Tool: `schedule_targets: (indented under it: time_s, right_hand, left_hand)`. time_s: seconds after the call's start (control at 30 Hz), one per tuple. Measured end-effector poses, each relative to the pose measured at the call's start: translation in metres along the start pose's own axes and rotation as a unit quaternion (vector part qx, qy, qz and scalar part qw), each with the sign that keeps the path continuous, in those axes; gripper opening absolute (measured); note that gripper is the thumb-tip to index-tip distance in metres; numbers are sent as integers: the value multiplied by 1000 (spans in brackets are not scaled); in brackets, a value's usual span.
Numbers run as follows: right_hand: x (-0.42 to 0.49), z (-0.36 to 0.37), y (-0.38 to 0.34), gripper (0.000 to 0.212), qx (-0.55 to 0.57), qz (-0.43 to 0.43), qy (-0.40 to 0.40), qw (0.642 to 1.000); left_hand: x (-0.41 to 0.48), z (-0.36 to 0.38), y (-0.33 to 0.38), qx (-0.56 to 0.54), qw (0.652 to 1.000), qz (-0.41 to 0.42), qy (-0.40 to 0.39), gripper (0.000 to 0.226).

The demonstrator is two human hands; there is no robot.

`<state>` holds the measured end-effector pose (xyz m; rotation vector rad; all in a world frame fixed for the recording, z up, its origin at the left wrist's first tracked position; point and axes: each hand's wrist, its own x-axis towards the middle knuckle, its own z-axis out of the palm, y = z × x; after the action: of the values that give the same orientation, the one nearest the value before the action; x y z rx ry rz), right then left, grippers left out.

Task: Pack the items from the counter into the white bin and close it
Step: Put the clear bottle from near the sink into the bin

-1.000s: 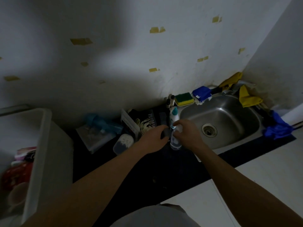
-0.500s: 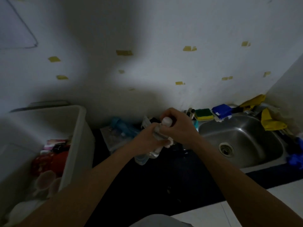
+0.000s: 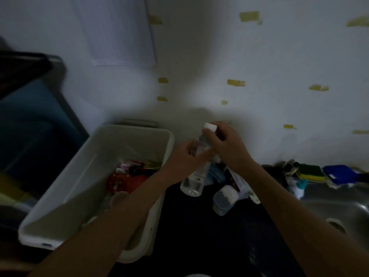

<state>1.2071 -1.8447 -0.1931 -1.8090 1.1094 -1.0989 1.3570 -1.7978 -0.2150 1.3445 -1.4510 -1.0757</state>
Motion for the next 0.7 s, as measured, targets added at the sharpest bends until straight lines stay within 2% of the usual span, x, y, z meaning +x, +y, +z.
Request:
schedule_targets:
  time_s: [0.07, 0.13, 0.27, 0.33, 0.5, 0.7]
  right_hand:
    - [9, 21, -16, 19, -3, -9, -9, 1000]
    - [16, 45, -27, 18, -14, -20, -25, 999]
    - [20, 96, -42, 20, -28, -21, -50, 998]
    - [21, 121, -47, 18, -33, -25, -64, 997]
    - [19, 168, -53, 9, -54, -35, -115, 991]
    - [4, 208, -40, 21, -178, -5, -244, 953]
  left_hand:
    - [-3, -25, -1, 0, 1000, -4, 3, 56]
    - [-11, -52, -6, -19, 1000, -19, 8, 49]
    - [-32, -103, -19, -19, 999, -46, 20, 2]
    - [-42, -124, -27, -16, 998, -44, 35, 11]
    - [-56, -157, -60, -17, 996, -81, 45, 13]
    - [-77, -173, -108, -43, 991, -124, -6, 5]
